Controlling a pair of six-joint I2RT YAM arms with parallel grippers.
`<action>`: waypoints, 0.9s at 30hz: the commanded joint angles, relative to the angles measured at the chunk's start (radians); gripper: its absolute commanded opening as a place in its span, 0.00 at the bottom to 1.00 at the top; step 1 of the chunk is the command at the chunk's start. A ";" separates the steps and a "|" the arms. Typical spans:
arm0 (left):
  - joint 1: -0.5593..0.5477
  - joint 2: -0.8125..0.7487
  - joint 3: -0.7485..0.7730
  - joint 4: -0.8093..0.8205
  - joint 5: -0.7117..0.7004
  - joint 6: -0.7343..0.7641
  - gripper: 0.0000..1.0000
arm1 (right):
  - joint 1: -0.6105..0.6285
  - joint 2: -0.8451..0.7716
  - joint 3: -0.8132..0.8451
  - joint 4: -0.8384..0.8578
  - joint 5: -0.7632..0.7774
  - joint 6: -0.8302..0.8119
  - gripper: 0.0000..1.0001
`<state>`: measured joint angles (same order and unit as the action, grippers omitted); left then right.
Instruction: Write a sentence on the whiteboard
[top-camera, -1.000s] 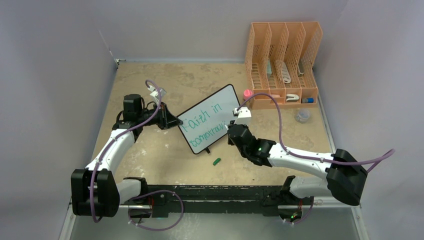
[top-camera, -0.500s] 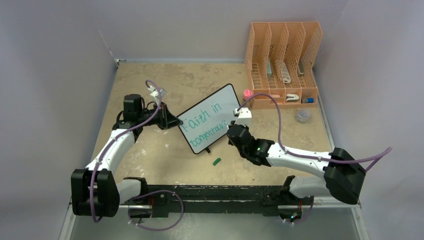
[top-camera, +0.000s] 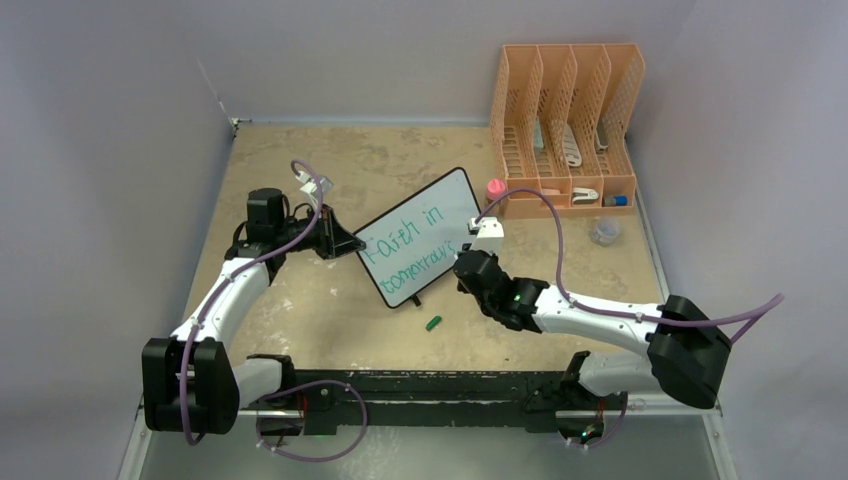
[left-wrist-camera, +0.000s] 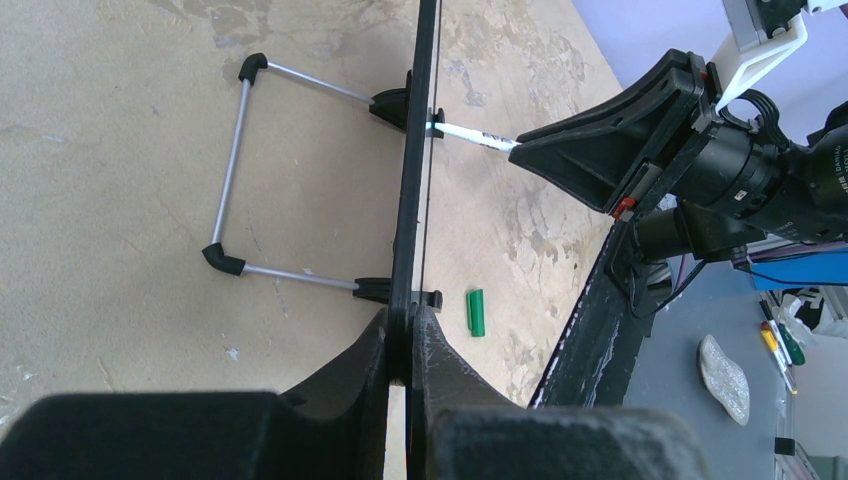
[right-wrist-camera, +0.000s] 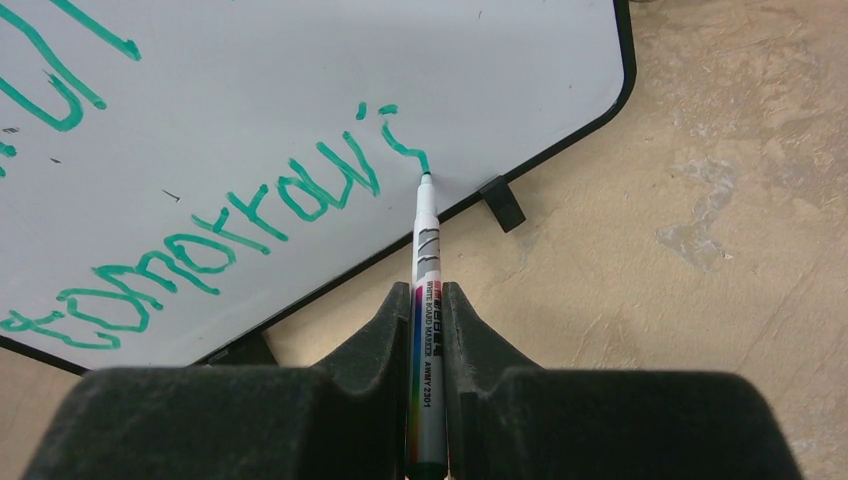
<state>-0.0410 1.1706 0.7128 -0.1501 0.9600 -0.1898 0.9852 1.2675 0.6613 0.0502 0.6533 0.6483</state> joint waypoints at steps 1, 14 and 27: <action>-0.001 0.012 0.014 -0.040 -0.068 0.043 0.00 | -0.003 -0.009 0.021 0.020 -0.029 0.014 0.00; 0.000 0.003 0.021 -0.066 -0.101 0.063 0.00 | -0.003 -0.076 0.038 0.010 -0.070 -0.009 0.00; 0.001 -0.008 0.056 -0.146 -0.183 0.142 0.00 | -0.053 -0.153 0.029 -0.044 0.009 -0.065 0.00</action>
<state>-0.0452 1.1667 0.7414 -0.2253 0.9241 -0.1352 0.9691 1.1412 0.6689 0.0223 0.6144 0.6163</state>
